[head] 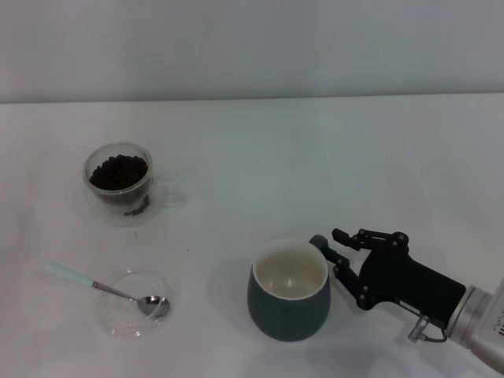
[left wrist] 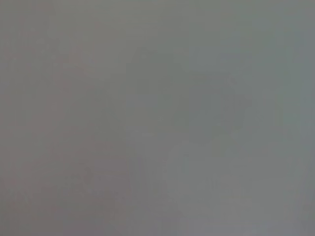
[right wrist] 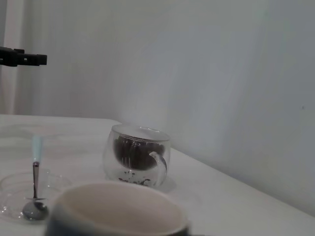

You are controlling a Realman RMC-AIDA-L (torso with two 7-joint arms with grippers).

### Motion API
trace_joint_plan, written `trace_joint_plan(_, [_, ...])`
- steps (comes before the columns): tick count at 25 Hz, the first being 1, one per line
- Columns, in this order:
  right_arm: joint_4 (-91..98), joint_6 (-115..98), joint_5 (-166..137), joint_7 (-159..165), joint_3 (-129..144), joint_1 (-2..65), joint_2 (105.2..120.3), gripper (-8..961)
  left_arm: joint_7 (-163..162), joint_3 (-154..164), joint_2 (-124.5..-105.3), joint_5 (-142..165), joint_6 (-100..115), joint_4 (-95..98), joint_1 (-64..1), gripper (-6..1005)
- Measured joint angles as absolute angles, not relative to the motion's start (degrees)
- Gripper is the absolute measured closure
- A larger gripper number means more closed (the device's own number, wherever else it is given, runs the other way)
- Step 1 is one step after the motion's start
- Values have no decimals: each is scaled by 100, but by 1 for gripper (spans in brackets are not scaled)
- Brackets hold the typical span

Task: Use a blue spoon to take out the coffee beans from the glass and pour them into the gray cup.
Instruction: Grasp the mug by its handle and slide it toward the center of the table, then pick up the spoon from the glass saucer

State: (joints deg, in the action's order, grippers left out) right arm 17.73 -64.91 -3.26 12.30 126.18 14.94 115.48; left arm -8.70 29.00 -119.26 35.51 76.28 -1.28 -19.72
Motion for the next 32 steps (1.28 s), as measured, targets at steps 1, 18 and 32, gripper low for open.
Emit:
trace_joint_plan(1, [1759, -6494, -326, 1230, 12611, 1494, 11546, 732, -869, 2900, -11926, 3536, 7628, -125, -1972, 109])
trace_joint_plan(18, [1511, -6815, -288, 1230, 11827, 1272, 11486, 690, -837, 2900, -11917, 3479, 7611, -123, -1968, 109])
trace_joint_plan(32, [852, -7757, -270, 1122, 9624, 1230, 11476, 690, -2020, 2949, -11936, 4040, 7689, -388, -1950, 108])
